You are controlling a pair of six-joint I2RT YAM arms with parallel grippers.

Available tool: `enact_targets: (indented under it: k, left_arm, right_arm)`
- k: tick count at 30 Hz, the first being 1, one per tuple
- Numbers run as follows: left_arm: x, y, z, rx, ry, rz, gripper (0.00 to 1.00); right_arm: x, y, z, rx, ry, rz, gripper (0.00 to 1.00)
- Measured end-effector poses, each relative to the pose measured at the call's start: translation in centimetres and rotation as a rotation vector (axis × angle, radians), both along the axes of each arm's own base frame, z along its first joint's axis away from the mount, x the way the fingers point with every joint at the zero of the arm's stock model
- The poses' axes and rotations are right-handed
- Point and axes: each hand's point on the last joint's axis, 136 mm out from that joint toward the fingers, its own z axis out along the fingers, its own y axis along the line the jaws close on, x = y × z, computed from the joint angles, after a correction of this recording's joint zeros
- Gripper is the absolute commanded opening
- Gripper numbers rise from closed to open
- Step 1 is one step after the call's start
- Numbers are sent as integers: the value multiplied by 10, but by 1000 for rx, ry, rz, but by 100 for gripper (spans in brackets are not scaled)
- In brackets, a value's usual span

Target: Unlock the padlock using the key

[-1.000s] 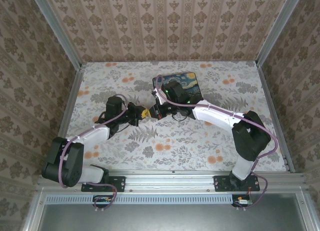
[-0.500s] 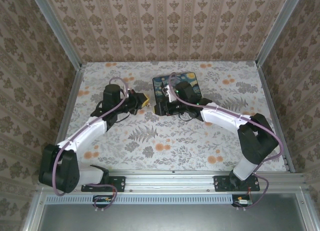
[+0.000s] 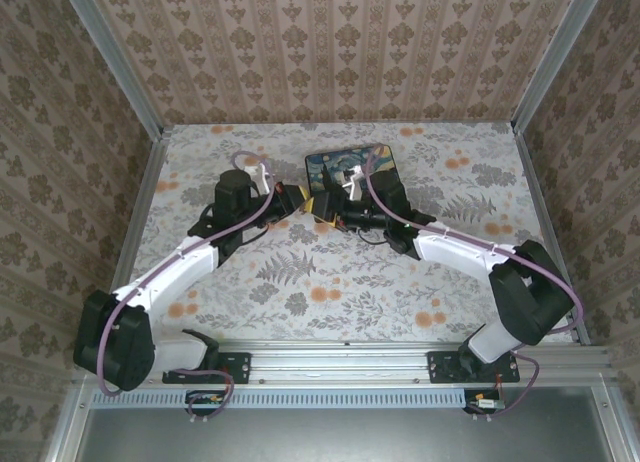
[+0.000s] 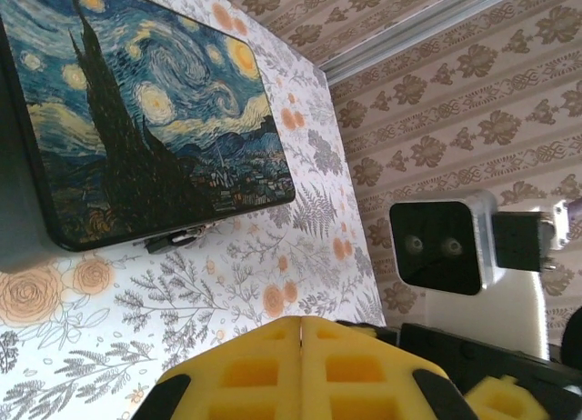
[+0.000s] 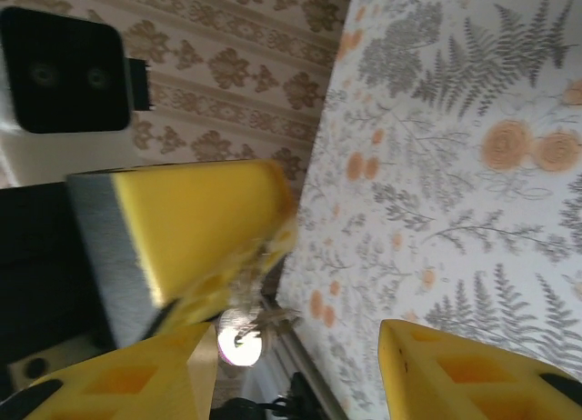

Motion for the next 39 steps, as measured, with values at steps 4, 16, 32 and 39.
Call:
enact_targets:
  k: [4, 16, 32, 39]
  left_arm:
    - [4, -1, -4, -1, -5, 8, 0]
    - [8, 2, -5, -14, -21, 36, 0]
    - [9, 4, -10, -23, 5, 56, 0]
    - [7, 5, -5, -27, -4, 58, 0]
  right_arm:
    - [-1, 4, 9, 43, 1, -1, 45]
    - [4, 11, 8, 86, 22, -5, 29]
    - [4, 11, 2, 67, 13, -1, 34]
    - [2, 10, -10, 28, 39, 2, 36]
